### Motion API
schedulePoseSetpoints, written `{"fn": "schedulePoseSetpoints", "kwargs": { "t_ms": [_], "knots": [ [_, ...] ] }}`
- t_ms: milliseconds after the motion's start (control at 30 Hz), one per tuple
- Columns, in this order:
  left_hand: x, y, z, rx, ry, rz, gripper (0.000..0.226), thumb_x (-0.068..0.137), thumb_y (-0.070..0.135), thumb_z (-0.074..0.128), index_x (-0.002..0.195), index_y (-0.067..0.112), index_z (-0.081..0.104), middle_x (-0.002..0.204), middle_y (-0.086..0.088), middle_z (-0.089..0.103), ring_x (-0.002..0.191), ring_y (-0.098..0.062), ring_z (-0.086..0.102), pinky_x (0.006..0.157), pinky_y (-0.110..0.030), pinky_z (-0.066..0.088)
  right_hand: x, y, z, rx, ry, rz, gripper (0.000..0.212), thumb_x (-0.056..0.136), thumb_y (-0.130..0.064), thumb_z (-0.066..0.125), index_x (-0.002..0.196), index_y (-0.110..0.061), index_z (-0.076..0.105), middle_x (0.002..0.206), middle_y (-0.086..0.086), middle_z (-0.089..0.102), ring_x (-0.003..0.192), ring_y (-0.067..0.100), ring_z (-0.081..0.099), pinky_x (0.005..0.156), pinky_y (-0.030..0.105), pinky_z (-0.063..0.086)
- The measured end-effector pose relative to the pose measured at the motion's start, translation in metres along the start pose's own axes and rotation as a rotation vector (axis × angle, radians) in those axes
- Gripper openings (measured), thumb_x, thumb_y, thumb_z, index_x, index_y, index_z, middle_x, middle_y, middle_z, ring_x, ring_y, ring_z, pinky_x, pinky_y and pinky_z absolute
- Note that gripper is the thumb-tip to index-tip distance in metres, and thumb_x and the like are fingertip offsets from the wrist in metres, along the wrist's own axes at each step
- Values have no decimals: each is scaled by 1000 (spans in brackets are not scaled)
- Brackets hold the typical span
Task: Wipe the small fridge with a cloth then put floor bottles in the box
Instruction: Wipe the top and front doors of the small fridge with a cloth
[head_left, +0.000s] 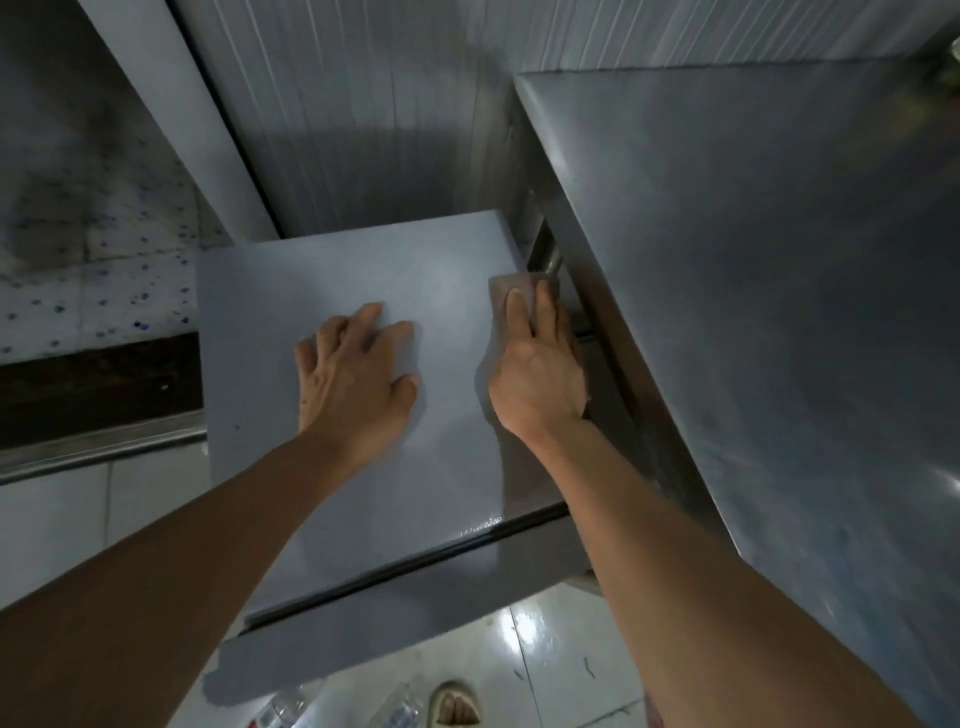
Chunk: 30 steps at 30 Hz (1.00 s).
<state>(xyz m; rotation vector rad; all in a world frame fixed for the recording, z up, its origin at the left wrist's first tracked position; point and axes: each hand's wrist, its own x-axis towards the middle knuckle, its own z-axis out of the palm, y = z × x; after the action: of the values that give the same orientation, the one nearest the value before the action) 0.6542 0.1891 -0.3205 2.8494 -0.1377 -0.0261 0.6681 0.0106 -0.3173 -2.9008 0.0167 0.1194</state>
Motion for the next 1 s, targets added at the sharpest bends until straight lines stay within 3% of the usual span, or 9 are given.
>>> {"fn": "schedulePoseSetpoints", "kwargs": {
  "t_ms": [167,300,433,533,700,800,867,1000],
  "knots": [
    [17,-9,-9,21,14,-26,49,86,30,54,133,27,43,151,-3,25,131,-30,23,107,-49,17,-39,-2,-2,-45,8,8,72,90,-16,47,152,-13,10,159,18,3,145,36,12,105,41,39],
    [30,-28,-15,34,19,-67,45,86,34,56,129,25,47,148,-4,30,130,-33,26,107,-52,19,-71,-1,-2,-83,9,62,74,85,-15,57,150,-11,23,156,21,17,140,40,27,100,43,43],
    [39,-44,-19,51,4,-55,49,82,47,57,128,32,49,141,1,39,125,-32,33,105,-52,23,-14,-11,4,-40,33,-43,70,91,-13,47,152,-17,12,160,12,2,146,34,8,115,44,23],
    [40,-50,-21,60,38,0,45,83,41,59,126,30,53,136,1,46,116,-33,41,100,-48,29,48,-27,6,-57,57,-102,68,93,-22,47,152,-17,12,160,11,4,146,34,7,117,44,15],
    [47,-62,-29,7,19,51,46,83,26,62,128,22,53,136,-2,47,115,-31,43,97,-43,30,117,-37,12,-74,60,-162,68,89,-24,53,149,-18,20,158,8,15,143,34,14,114,44,23],
    [39,-65,-29,10,8,57,49,83,27,62,130,21,52,141,-2,44,123,-29,38,101,-43,26,138,-35,11,-45,117,-230,50,90,-20,49,138,-23,39,145,4,36,133,28,30,104,42,35],
    [27,-71,-30,3,52,-14,48,80,30,66,126,20,55,139,-4,45,123,-32,37,100,-44,27,141,-35,11,-20,147,-246,40,93,-20,44,132,-27,46,135,2,45,126,25,36,99,38,35],
    [5,-93,-35,-12,112,-146,50,77,36,69,120,15,57,134,-8,46,119,-34,38,98,-46,30,128,-66,17,-77,154,-354,45,90,-17,44,134,-27,45,133,3,46,124,25,39,100,37,33]
  ]
}}
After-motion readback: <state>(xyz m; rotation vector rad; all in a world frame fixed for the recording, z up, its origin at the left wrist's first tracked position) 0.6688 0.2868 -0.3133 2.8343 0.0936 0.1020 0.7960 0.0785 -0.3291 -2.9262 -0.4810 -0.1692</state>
